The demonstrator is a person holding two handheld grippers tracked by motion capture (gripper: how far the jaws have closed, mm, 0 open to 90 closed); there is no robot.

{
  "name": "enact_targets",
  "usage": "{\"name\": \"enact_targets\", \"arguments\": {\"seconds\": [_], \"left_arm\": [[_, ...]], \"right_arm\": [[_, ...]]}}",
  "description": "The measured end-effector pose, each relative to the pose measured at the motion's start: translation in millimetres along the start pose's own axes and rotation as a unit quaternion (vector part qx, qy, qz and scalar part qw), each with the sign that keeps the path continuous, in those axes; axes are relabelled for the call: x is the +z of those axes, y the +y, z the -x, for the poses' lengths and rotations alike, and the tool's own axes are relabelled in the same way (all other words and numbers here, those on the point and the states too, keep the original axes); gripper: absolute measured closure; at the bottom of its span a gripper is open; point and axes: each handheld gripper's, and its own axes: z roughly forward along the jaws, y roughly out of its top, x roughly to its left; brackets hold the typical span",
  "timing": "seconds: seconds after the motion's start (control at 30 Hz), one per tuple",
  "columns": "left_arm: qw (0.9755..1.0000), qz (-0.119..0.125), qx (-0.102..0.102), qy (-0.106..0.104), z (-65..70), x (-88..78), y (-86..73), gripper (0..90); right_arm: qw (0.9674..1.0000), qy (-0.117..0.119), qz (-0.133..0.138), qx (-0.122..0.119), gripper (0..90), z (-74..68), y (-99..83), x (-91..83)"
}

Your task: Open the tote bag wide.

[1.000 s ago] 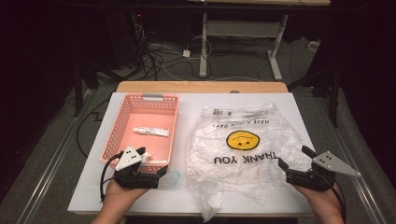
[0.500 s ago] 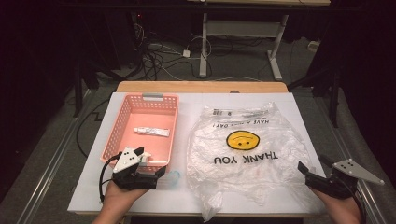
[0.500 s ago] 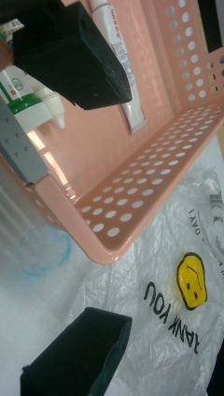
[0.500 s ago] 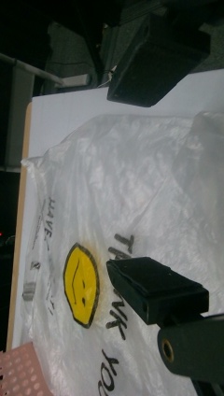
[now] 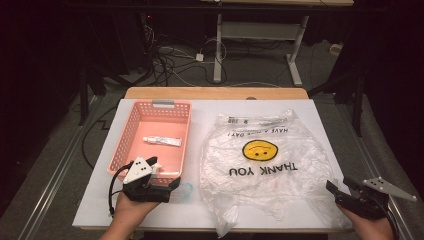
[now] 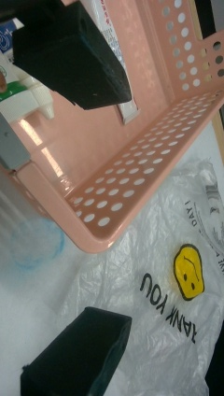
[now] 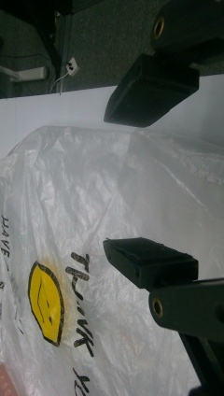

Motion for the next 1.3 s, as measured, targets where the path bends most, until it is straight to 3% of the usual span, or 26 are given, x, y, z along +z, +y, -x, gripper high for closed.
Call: {"name": "enact_targets", "arguments": {"seconds": [0.23,0.37,0.63,0.73,1.0,1.3], "left_arm": [[0.9999,0.012,0.000,0.004,-0.2,-2.1,-0.6,0.0],[1.0000,0.006,0.001,0.003,0.5,-0.9,-0.6,0.0],[1.0000,0.001,0.003,-0.002,1.1,1.7,-0.8,0.0],[1.0000,0.004,0.000,-0.004,0.6,0.8,-0.9,0.0],[0.9999,0.010,-0.006,-0.003,-1.8,-2.1,-0.7,0.0],[0.9999,0.012,-0.007,-0.005,-1.5,-2.1,-0.5,0.0]], "right_arm": [[0.9997,0.001,-0.020,-0.011,36.1,-4.7,-3.3,-0.2],[0.9996,-0.006,-0.028,0.004,38.6,0.5,-12.6,1.9],[0.9984,-0.007,-0.056,0.009,51.8,7.7,-21.6,5.8],[0.9980,-0.007,-0.063,-0.001,57.2,4.9,-22.6,6.7],[0.9964,0.016,-0.076,-0.036,82.4,-8.0,-20.2,5.5],[0.9927,0.055,-0.073,-0.079,84.4,-37.2,-14.0,5.8]]}}
